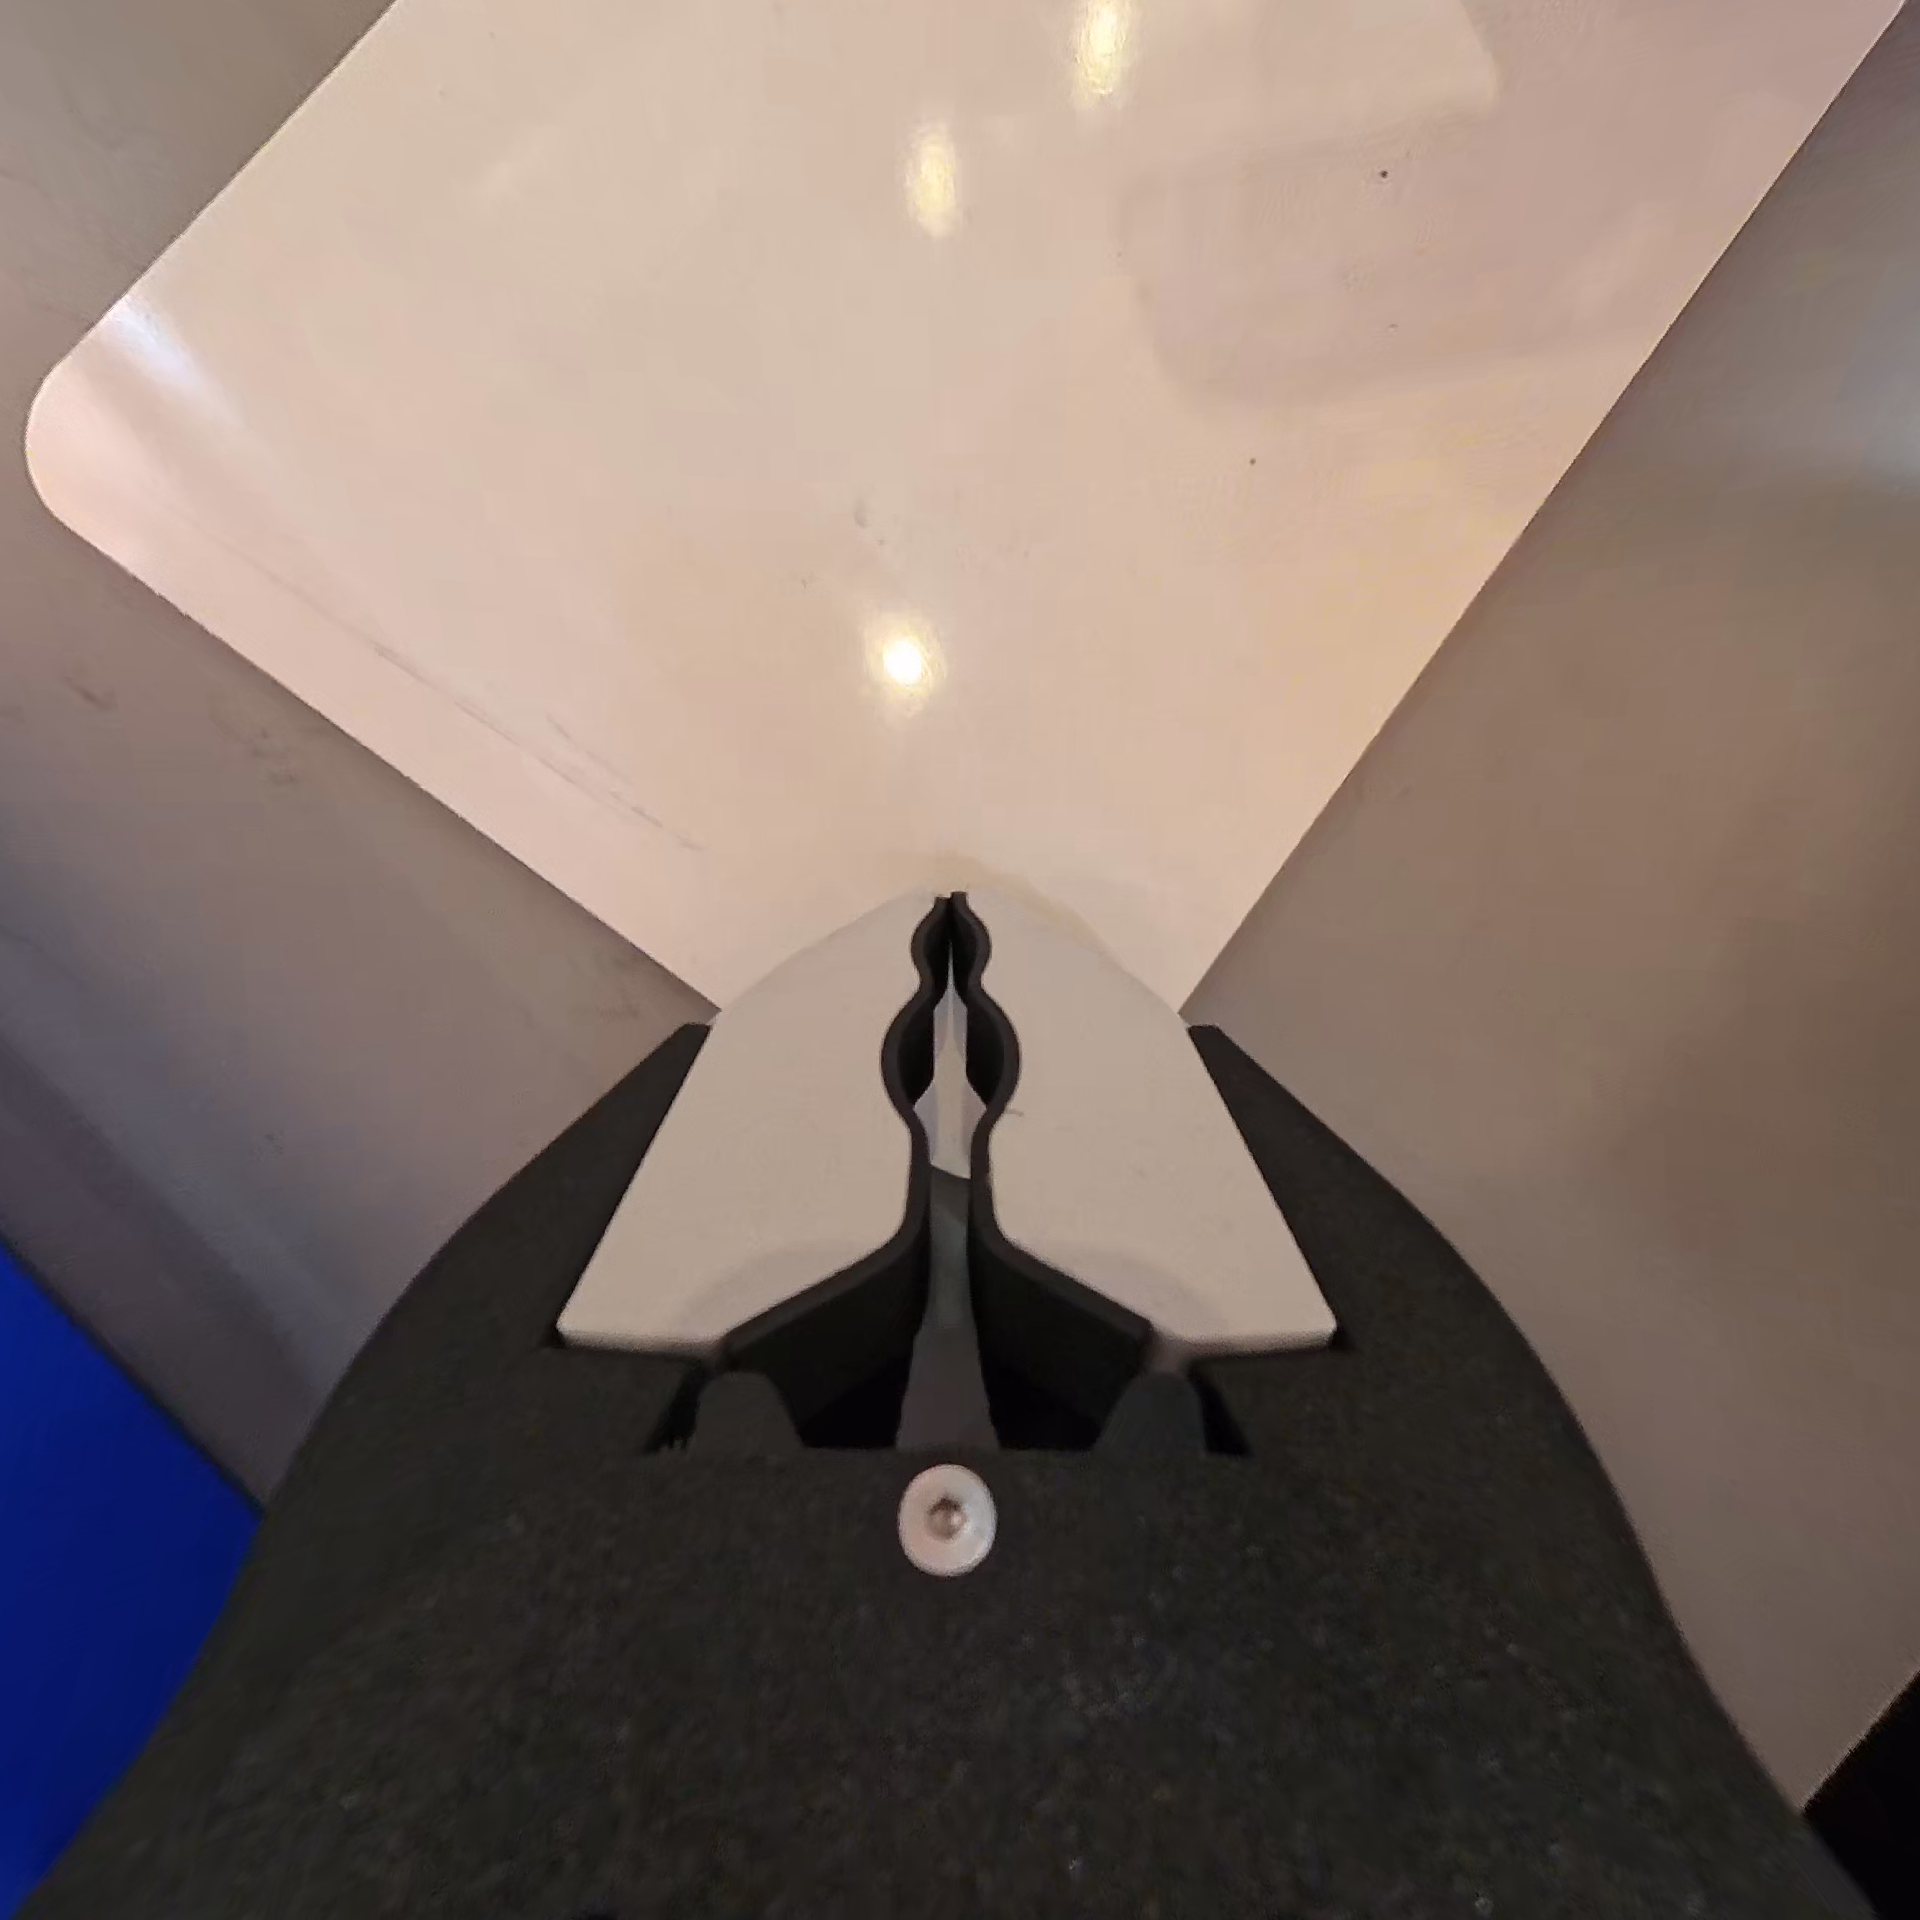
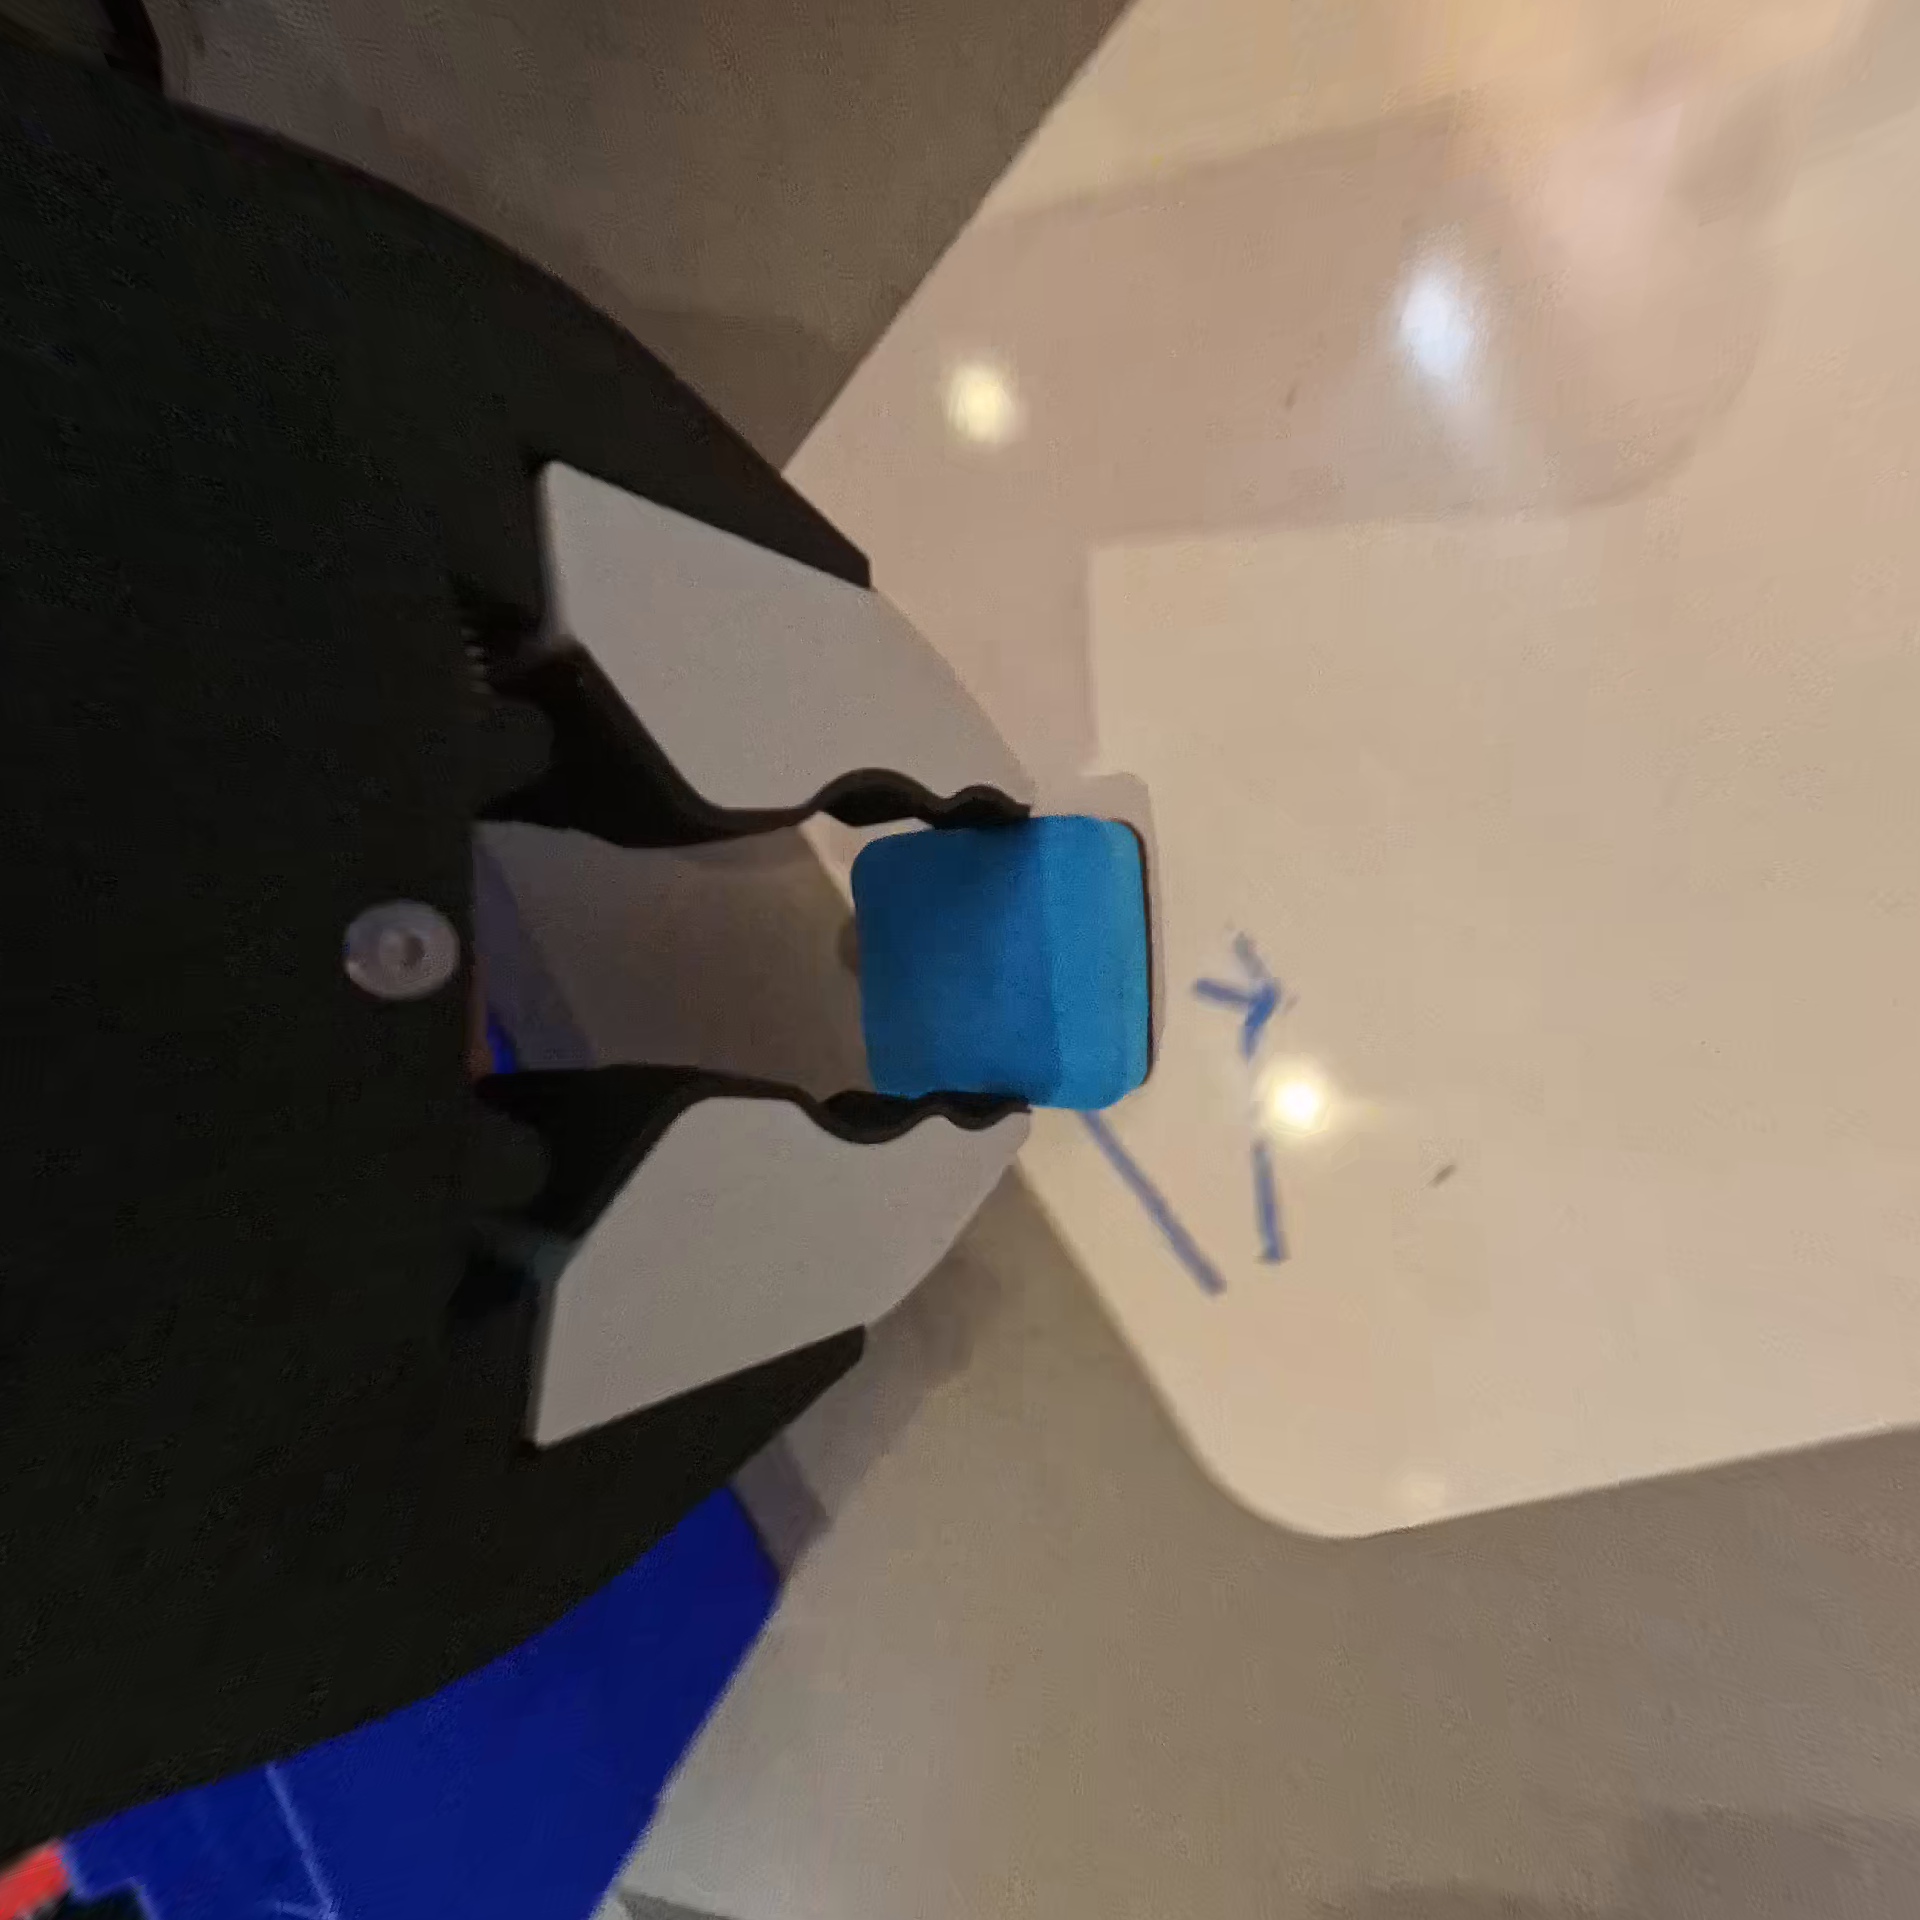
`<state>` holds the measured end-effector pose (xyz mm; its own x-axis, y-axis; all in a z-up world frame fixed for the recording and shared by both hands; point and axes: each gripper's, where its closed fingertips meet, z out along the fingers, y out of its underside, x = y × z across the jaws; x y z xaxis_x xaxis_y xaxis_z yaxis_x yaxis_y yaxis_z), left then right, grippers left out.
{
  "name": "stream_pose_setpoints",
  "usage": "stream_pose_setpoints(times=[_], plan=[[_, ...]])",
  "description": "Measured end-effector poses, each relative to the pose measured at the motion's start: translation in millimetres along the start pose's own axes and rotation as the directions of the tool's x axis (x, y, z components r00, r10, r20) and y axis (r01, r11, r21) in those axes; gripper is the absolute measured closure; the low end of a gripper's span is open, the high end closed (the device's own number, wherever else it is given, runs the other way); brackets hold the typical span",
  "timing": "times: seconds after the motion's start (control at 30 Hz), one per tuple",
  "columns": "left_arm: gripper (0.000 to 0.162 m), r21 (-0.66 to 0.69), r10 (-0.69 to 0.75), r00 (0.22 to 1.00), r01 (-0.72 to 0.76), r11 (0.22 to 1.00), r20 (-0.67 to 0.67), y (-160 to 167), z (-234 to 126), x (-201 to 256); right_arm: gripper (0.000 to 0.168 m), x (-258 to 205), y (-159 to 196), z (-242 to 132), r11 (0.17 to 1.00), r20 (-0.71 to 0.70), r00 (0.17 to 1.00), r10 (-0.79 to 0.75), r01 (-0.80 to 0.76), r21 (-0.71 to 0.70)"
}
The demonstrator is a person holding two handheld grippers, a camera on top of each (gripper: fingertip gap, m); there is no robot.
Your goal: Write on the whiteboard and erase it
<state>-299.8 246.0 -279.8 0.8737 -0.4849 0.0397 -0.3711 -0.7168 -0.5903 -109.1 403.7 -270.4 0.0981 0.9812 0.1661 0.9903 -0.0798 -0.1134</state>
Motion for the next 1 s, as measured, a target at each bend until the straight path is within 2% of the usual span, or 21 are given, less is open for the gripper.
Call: stream_pose_setpoints(times=[0.07,0.13,0.2,0.3,0.33,0.47,0.6,0.63,0.73,0.77,0.87,0.93,1.0], plan=[[0.162,-0.005,0.0,1.0,0.0,1.0,0.004,1.4,-1.0,-0.4,0.12,14.9,17.8,0.7,0.991,0.011,0.992,0.124,-0.124,-0.043],[0.162,-0.005,-0.003,1.0,0.003,1.0,0.004,1.2,-0.9,-0.5,0.12,-13.0,-8.5,0.1,0.997,0.057,0.996,0.067,-0.068,0.022],[0.162,-0.003,0.0,1.0,0.0,1.0,0.002,0.4,-0.3,-0.9,0.12,-26.3,-15.9,-1.7,1.0,0.051,0.998,0.026,-0.027,0.001],[0.162,0.008,-0.011,1.0,0.011,1.0,-0.013,0.5,-0.5,-0.8,0.12,3.4,24.0,-1.2,0.967,0.047,0.968,0.248,-0.245,-0.069],[0.162,0.008,-0.016,1.0,0.016,1.0,-0.019,1.4,-1.2,-0.9,0.119,5.1,25.1,-0.9,0.961,0.051,0.961,0.272,-0.269,-0.059],[0.162,0.001,-0.022,1.0,0.022,1.0,-0.021,1.9,-1.8,-3.4,0.119,-14.0,-33.3,2.8,0.991,0.049,0.99,0.131,-0.132,0.014],[0.162,0.006,-0.018,1.0,0.018,1.0,-0.025,1.1,-1.1,-2.5,0.119,43.9,-13.6,11.0,0.954,0.048,0.953,0.299,-0.296,-0.053],[0.162,0.007,-0.022,0.999,0.022,1.0,-0.03,1.1,-1.2,-1.8,0.119,43.8,-17.4,11.4,0.957,0.033,0.957,0.287,-0.284,-0.06],[0.162,0.012,-0.028,0.999,0.029,1.0,-0.045,0.0,-0.5,-0.9,0.119,1.6,-55.1,9.4,0.999,0.045,0.998,0.053,-0.052,-0.014],[0.162,0.015,-0.03,0.998,0.031,0.999,-0.05,-0.2,-0.4,-0.5,0.119,2.3,-53.8,9.2,0.999,0.054,0.998,0.043,-0.042,-0.015],[0.162,0.013,-0.034,0.998,0.035,0.999,-0.061,0.9,-1.1,1.2,0.119,65.1,-30.5,17.0,0.96,0.036,0.96,0.277,-0.276,-0.042],[0.162,0.006,-0.031,0.998,0.032,0.999,-0.061,1.4,-1.6,1.4,0.119,65.1,-41.0,18.0,0.97,0.033,0.97,0.242,-0.24,-0.042],[0.162,0.011,-0.036,0.997,0.037,0.999,-0.07,0.2,-0.7,1.6,0.119,29.4,-67.8,14.7,0.996,0.054,0.995,0.088,-0.089,0.005]])
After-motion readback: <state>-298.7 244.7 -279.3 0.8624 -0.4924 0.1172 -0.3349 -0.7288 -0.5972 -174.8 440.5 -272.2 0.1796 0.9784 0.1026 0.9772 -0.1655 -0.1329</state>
